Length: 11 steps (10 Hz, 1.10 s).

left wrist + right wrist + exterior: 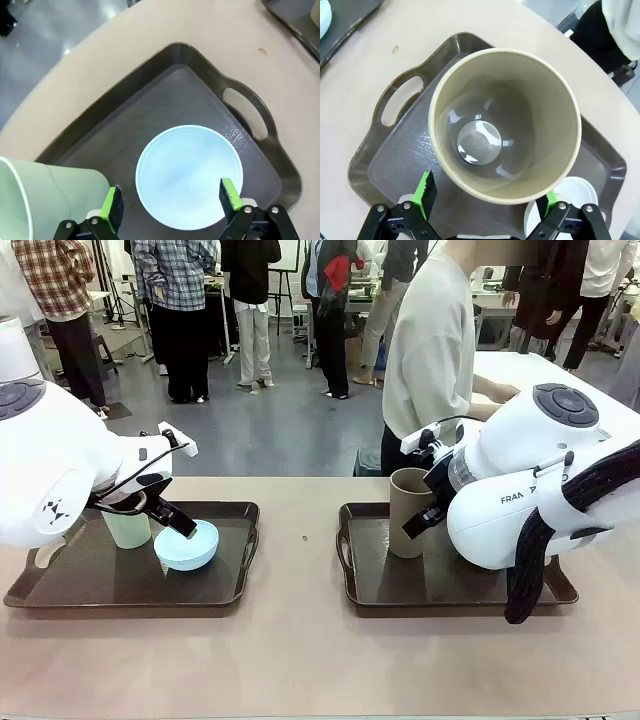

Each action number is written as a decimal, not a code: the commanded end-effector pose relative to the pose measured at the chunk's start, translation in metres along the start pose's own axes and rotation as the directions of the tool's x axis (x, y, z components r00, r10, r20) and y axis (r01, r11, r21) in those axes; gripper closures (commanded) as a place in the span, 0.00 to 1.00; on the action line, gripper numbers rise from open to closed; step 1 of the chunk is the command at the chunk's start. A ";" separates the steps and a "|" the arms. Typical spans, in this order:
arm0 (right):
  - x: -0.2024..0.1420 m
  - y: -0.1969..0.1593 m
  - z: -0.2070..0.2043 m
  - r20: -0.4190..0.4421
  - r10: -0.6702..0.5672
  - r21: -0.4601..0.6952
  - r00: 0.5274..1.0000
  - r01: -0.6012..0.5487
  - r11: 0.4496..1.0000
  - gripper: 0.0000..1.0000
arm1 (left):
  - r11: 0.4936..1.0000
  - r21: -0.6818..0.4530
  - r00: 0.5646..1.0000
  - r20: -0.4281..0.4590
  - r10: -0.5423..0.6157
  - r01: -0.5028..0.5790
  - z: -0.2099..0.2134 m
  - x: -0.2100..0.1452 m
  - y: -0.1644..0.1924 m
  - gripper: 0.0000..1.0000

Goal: Set up a tray with a mat and arrange the tableware.
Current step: Pick up the Picnic Bowl and Reusable plastic cup from the Handle tray in front of the human's position and hold them in the air.

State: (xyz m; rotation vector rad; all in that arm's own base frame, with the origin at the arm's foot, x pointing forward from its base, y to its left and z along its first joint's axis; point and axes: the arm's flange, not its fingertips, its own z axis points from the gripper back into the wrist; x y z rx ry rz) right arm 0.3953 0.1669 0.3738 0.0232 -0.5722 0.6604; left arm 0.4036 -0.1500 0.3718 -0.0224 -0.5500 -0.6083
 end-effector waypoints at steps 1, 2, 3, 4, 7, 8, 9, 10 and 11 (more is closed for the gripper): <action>0.000 0.000 0.000 0.000 0.000 0.000 1.000 0.000 1.000 0.00 | 1.000 0.000 1.000 0.000 0.000 0.000 0.000 0.000 0.000 0.00; 0.000 0.000 0.000 0.000 0.000 0.000 1.000 0.000 1.000 0.00 | 1.000 0.000 1.000 0.000 0.000 0.000 0.000 0.000 0.000 0.00; 0.000 0.000 0.000 0.000 0.000 0.000 1.000 0.000 1.000 0.00 | 1.000 0.000 1.000 0.000 0.000 0.000 0.000 0.000 0.000 0.00; 0.000 0.000 0.000 0.000 0.000 0.000 1.000 0.000 1.000 0.00 | 1.000 0.000 1.000 0.000 0.000 0.000 0.000 0.000 0.000 0.00; 0.000 0.000 0.000 0.000 0.000 0.000 1.000 0.000 1.000 0.00 | 1.000 0.000 1.000 0.000 0.000 0.000 0.000 0.000 0.000 0.00; 0.000 0.000 0.000 0.000 0.000 0.000 1.000 0.000 1.000 0.00 | 1.000 0.000 1.000 0.000 0.000 0.000 0.000 0.000 0.000 0.00; 0.000 0.000 0.000 0.000 0.000 0.000 1.000 0.000 1.000 0.00 | 1.000 0.000 1.000 0.000 0.000 0.000 0.000 0.000 0.000 0.00; 0.000 0.000 0.000 0.000 0.000 0.000 1.000 0.000 1.000 0.00 | 1.000 0.000 1.000 0.000 0.000 0.000 0.000 0.000 0.000 0.00; 0.000 0.000 0.000 0.000 0.000 0.000 1.000 0.000 1.000 0.00 | 1.000 0.000 1.000 0.000 0.000 0.000 0.000 0.000 0.000 0.00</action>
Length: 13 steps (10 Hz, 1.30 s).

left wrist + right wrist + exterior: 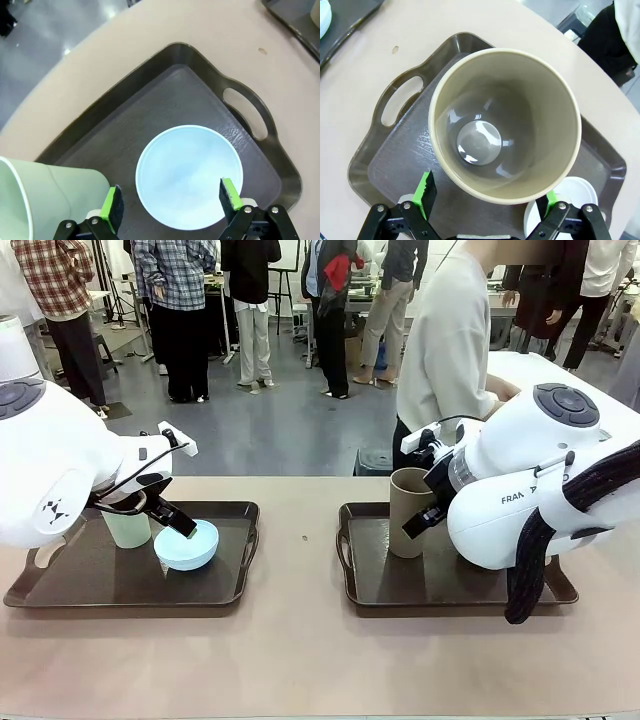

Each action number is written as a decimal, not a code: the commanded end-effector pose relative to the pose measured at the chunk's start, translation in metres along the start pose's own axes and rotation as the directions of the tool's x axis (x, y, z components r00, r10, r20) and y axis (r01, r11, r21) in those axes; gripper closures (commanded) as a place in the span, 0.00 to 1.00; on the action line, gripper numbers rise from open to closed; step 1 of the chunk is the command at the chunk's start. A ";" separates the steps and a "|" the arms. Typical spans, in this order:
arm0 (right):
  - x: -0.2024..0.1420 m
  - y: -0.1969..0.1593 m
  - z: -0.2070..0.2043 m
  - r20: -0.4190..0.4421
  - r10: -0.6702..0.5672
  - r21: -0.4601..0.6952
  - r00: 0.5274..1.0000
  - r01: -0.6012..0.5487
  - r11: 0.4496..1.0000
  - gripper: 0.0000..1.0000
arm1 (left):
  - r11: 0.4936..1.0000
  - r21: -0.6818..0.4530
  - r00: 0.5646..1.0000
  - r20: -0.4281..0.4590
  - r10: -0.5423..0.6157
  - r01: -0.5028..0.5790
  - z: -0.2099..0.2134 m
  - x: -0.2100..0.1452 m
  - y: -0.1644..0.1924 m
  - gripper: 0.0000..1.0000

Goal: Set up a tray with a mat and arrange the tableware.
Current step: Pick up the Picnic Bowl and Reusable plastic cup from the Handle tray in front of the human's position and hold them in the air.

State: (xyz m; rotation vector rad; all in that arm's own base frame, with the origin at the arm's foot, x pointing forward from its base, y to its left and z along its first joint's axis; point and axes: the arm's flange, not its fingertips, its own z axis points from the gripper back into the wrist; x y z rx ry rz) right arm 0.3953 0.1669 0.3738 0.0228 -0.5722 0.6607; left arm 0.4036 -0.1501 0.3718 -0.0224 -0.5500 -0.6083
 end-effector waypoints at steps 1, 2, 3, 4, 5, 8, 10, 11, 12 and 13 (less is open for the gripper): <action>0.000 0.000 0.000 0.000 0.000 0.000 1.000 0.000 1.000 0.00 | 1.000 0.000 1.000 0.000 0.000 0.000 0.000 0.000 0.000 0.00; 0.000 0.000 0.000 0.000 0.000 0.000 1.000 0.000 1.000 0.00 | 1.000 0.000 1.000 0.000 0.000 0.000 0.000 0.000 0.000 0.00; 0.000 0.000 0.000 0.000 0.000 0.000 1.000 0.000 1.000 0.00 | 1.000 0.000 1.000 0.000 0.000 0.000 0.000 0.000 0.000 0.00; -0.001 0.006 0.012 -0.017 0.028 0.022 0.999 -0.028 0.999 0.00 | 1.000 -0.013 1.000 -0.008 -0.025 0.025 0.015 -0.004 -0.006 0.00; -0.006 0.012 0.032 -0.034 0.012 0.005 0.999 -0.011 1.000 0.00 | 1.000 -0.017 0.999 -0.029 -0.022 0.022 0.031 -0.010 -0.017 0.00; -0.040 0.027 0.092 -0.060 -0.073 -0.024 0.995 0.072 0.997 0.00 | 0.999 -0.031 0.996 -0.083 -0.009 0.006 0.082 -0.032 -0.040 0.00; -0.078 0.025 0.107 -0.173 -0.119 -0.048 0.978 0.112 0.993 0.00 | 0.992 -0.080 0.975 -0.206 0.083 -0.102 0.105 -0.059 -0.052 0.00; -0.103 0.028 0.111 -0.214 -0.142 -0.050 0.966 0.135 0.990 0.00 | 0.986 -0.110 0.967 -0.235 0.097 -0.125 0.113 -0.071 -0.055 0.00; -0.126 0.033 0.108 -0.261 -0.159 -0.027 0.952 0.158 0.987 0.00 | 0.985 -0.107 0.960 -0.258 0.106 -0.137 0.120 -0.081 -0.056 0.00; -0.146 0.036 0.103 -0.279 -0.176 -0.008 0.944 0.181 0.984 0.00 | 0.980 -0.120 0.956 -0.264 0.125 -0.161 0.118 -0.087 -0.052 0.00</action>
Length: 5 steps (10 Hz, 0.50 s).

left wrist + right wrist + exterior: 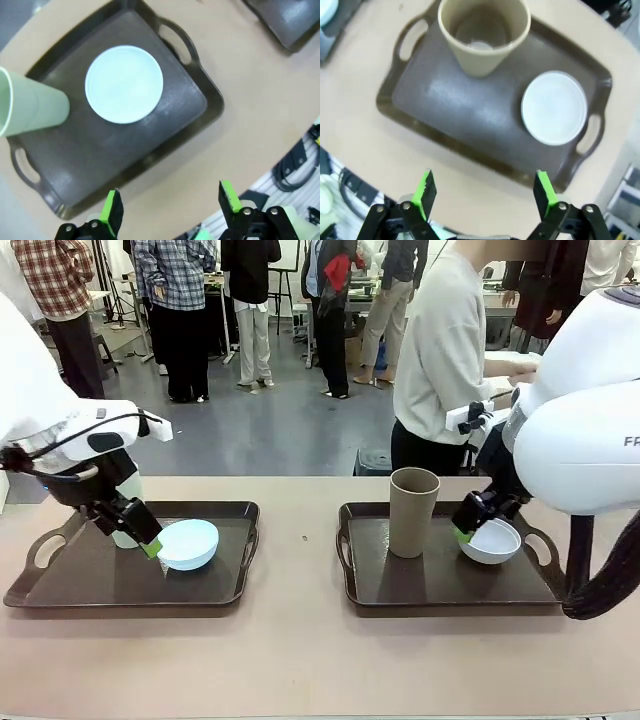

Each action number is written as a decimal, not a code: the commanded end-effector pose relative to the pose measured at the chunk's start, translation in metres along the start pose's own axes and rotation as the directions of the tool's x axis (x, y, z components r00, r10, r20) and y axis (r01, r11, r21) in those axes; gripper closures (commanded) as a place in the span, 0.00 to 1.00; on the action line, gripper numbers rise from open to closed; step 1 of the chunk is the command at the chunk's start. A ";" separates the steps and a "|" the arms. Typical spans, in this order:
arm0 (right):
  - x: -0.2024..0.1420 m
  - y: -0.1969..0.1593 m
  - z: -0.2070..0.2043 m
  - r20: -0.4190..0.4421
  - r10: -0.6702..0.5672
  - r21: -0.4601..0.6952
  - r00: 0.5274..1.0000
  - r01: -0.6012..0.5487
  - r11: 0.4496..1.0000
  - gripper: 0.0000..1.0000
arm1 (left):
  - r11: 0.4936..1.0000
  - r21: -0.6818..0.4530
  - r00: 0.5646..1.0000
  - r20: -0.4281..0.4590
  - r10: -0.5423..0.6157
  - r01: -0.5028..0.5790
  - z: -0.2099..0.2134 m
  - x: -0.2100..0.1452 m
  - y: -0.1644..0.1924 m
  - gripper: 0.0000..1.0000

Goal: Set up a tray with a mat and arrange the tableware.
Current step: Pick up the Picnic Bowl and Reusable plastic cup from the Handle tray in front of the human's position and hold them in the air.

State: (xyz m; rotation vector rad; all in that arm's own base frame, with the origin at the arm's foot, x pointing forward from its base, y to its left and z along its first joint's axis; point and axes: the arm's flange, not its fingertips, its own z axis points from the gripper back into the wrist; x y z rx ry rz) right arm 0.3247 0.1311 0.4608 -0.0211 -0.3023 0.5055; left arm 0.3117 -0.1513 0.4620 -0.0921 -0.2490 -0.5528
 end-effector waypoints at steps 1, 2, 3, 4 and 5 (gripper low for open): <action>-0.141 0.019 -0.055 -0.030 -0.037 0.040 0.999 0.038 0.998 0.00 | 0.997 -0.029 0.997 -0.001 0.075 -0.075 -0.028 -0.074 -0.005 0.00; -0.152 0.021 -0.060 -0.032 -0.052 0.051 0.998 0.053 0.997 0.00 | 0.997 -0.033 0.997 -0.028 0.071 -0.072 -0.031 -0.079 -0.006 0.00; -0.149 0.020 -0.063 -0.042 -0.091 -0.031 0.995 0.090 0.995 0.00 | 0.996 -0.008 0.996 -0.023 0.089 -0.089 -0.032 -0.082 -0.004 0.00; -0.009 -0.001 0.000 -0.056 -0.021 0.024 0.998 0.023 0.999 0.00 | 0.999 -0.029 0.999 -0.022 0.028 -0.028 0.006 -0.007 0.001 0.00; -0.009 -0.001 0.000 -0.056 -0.021 0.024 0.998 0.023 0.999 0.00 | 0.999 -0.029 0.999 -0.022 0.028 -0.028 0.006 -0.007 0.001 0.00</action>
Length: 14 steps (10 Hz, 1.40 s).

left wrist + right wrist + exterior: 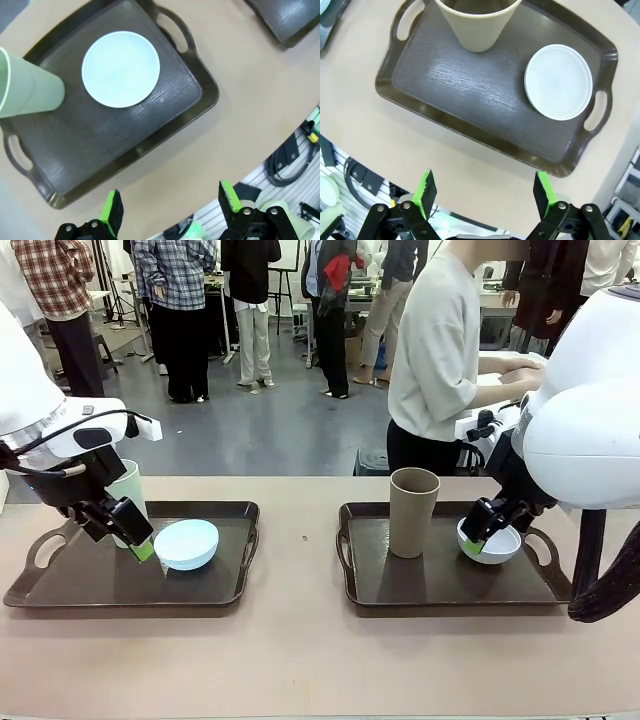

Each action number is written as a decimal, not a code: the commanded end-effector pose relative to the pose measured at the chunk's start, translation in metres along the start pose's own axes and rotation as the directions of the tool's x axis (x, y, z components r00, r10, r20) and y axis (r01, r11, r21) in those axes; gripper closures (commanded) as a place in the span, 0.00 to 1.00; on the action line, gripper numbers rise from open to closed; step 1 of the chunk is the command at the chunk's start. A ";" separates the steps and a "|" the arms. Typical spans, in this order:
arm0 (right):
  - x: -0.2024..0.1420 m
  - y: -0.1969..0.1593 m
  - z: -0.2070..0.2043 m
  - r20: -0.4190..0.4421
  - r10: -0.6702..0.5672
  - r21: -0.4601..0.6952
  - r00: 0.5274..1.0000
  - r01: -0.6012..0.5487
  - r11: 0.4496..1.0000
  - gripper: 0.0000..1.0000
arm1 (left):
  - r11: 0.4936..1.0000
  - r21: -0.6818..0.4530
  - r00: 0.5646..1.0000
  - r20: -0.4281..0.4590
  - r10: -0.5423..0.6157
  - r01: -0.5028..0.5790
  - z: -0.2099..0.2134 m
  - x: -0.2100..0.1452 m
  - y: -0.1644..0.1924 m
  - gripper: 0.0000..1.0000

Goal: Set up a tray with a mat and arrange the tableware.
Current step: Pick up the Picnic Bowl and Reusable plastic cup from the Handle tray in front of the human's position and hold them in the air.

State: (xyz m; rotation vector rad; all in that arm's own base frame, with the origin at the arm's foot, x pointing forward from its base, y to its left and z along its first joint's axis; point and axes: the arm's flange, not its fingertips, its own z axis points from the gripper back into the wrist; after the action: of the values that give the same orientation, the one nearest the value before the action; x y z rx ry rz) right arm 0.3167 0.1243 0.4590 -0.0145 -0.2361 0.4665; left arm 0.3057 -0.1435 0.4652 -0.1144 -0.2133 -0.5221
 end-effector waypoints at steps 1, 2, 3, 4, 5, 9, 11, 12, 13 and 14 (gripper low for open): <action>0.001 0.001 -0.001 0.007 0.019 0.007 1.000 -0.019 1.000 0.00 | 1.000 -0.003 1.000 0.005 -0.007 0.007 0.000 0.001 -0.003 0.00; 0.000 0.000 0.000 0.000 0.000 0.000 1.000 0.000 1.000 0.00 | 1.000 0.000 1.000 0.000 0.000 0.000 0.000 0.000 0.000 0.00; 0.006 -0.021 0.005 -0.029 -0.008 0.041 1.000 0.009 0.999 0.00 | 0.996 -0.088 1.000 -0.012 -0.012 0.011 0.004 0.001 0.012 0.00; 0.000 -0.051 0.021 -0.025 -0.112 0.135 0.993 0.115 0.984 0.00 | 0.986 -0.166 1.000 0.028 0.009 -0.004 0.020 -0.006 0.029 0.00; -0.011 -0.080 0.035 -0.008 -0.213 0.250 0.977 0.208 0.946 0.00 | 0.965 -0.261 0.997 0.073 0.008 0.011 0.038 -0.014 0.047 0.00; -0.069 -0.193 0.056 -0.017 -0.521 0.642 0.854 0.408 0.649 0.00 | 0.876 -0.479 0.950 0.245 0.192 -0.053 0.059 -0.051 0.128 0.00; -0.104 -0.237 0.057 -0.058 -0.607 0.747 0.792 0.438 0.500 0.00 | 0.826 -0.558 0.947 0.220 0.232 -0.073 0.067 -0.073 0.165 0.00; -0.119 -0.258 0.059 -0.062 -0.642 0.774 0.764 0.443 0.452 0.00 | 0.808 -0.580 0.940 0.209 0.271 -0.105 0.067 -0.082 0.184 0.00; -0.136 -0.275 0.058 -0.069 -0.677 0.791 0.733 0.453 0.410 0.00 | 0.784 -0.608 0.923 0.218 0.317 -0.125 0.071 -0.099 0.200 0.00; -0.149 -0.291 0.056 -0.070 -0.702 0.801 0.709 0.459 0.384 0.00 | 0.745 -0.649 0.894 0.231 0.385 -0.153 0.074 -0.115 0.218 0.00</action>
State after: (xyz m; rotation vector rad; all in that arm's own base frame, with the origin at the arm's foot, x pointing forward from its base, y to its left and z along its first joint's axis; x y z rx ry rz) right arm 0.2972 -0.1927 0.5025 0.9756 -0.2772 -0.2196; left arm 0.3041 0.0943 0.4968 -0.8206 -0.3394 -0.2799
